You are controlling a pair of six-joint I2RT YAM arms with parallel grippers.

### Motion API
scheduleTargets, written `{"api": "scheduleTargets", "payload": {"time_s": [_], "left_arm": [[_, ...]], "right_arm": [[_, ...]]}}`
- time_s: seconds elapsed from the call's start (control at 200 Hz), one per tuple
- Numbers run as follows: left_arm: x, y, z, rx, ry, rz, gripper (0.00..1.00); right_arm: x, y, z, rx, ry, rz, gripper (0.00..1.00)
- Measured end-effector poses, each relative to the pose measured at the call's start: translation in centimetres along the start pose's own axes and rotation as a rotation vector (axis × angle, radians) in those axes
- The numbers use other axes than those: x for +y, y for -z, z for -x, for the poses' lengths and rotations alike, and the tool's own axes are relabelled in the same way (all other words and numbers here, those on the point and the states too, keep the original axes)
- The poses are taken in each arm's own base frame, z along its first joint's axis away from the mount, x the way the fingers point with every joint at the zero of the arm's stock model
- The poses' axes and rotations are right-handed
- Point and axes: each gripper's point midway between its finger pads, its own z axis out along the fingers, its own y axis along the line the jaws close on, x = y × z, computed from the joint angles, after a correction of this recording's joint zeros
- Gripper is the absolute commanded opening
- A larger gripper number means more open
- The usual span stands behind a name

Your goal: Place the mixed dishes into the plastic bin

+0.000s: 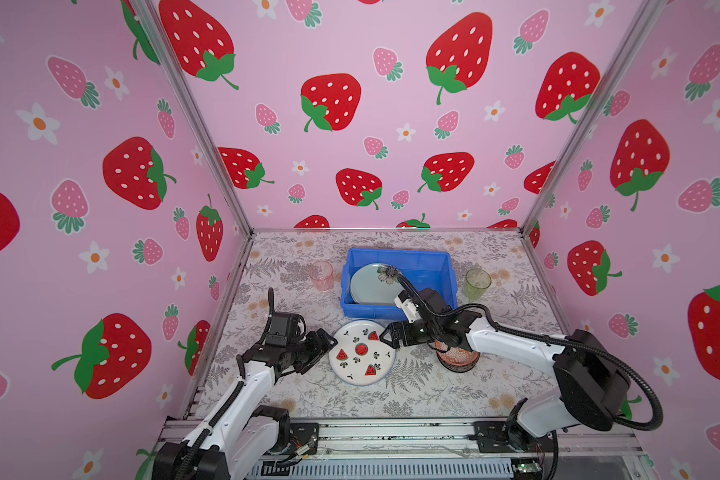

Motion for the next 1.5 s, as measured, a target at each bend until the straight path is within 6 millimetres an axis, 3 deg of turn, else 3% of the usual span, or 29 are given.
{"api": "scheduleTargets", "payload": {"time_s": [0.455,0.966,1.501], "left_arm": [[0.1,-2.0,-0.1,0.047,-0.031,0.005,0.85],[-0.2,-2.4,-0.1,0.054,-0.065,-0.017,0.91],[0.2,-3.2,-0.7,0.082,-0.059,-0.031,0.91]], "right_arm": [[-0.4,-2.2,-1.9,0.06,-0.02,-0.014,0.96],[-0.6,-4.5,-3.5,0.112,-0.036,-0.013,0.96],[0.4,-5.4,-3.0,0.114,-0.022,0.002,0.96]]}}
